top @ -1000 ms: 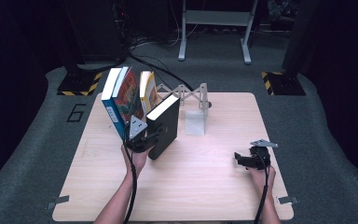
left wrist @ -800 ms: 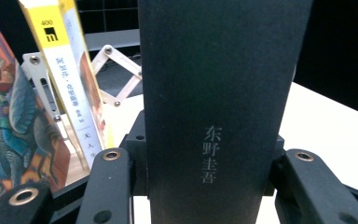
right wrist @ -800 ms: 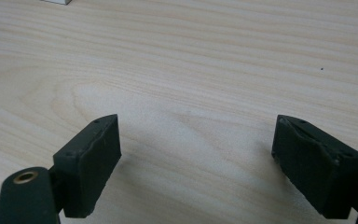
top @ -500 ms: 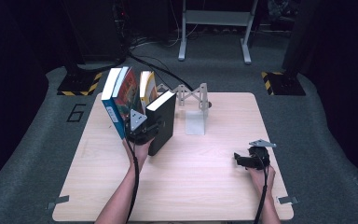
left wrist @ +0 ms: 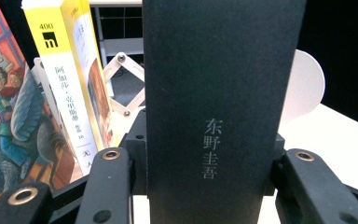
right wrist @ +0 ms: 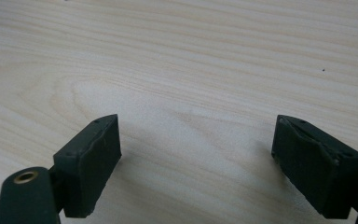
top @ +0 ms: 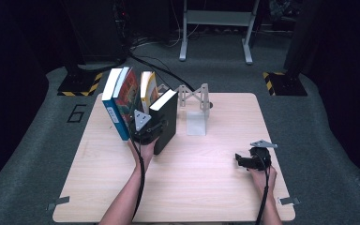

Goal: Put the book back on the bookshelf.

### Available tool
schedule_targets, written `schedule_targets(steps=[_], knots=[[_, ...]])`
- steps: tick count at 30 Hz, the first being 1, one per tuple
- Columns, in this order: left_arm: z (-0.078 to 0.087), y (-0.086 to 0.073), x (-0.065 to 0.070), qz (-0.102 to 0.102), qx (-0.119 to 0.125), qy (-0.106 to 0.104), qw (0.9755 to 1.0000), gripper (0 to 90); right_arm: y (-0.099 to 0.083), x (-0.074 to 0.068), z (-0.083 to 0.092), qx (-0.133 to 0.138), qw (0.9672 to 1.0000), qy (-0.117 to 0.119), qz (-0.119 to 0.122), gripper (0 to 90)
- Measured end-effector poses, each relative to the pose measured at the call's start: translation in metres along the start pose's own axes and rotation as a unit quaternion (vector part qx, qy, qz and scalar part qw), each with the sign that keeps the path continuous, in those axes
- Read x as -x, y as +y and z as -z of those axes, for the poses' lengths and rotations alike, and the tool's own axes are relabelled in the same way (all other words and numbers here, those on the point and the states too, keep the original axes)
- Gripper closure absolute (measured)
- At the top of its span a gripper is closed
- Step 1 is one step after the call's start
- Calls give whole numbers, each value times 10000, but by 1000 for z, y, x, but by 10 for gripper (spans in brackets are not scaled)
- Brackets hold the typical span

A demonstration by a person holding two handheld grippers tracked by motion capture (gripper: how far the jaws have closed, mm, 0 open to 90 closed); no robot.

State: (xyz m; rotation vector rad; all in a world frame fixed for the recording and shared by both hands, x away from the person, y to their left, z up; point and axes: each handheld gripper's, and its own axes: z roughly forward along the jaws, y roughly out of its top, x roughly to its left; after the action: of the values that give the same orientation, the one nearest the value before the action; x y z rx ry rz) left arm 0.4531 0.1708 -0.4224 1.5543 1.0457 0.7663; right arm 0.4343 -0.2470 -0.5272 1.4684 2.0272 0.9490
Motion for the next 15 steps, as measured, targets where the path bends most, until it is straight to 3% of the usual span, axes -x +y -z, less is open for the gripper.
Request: schedule_targets(steps=[9, 15], knots=[[9, -3, 1, 7, -267, 22, 9996, 538, 0, 0, 0, -13, 10000, -7, 4, 146], [14, -7, -2, 131, -381, 43, 9992, 536, 0, -1, 0, -25, 10000, 1, 6, 146]])
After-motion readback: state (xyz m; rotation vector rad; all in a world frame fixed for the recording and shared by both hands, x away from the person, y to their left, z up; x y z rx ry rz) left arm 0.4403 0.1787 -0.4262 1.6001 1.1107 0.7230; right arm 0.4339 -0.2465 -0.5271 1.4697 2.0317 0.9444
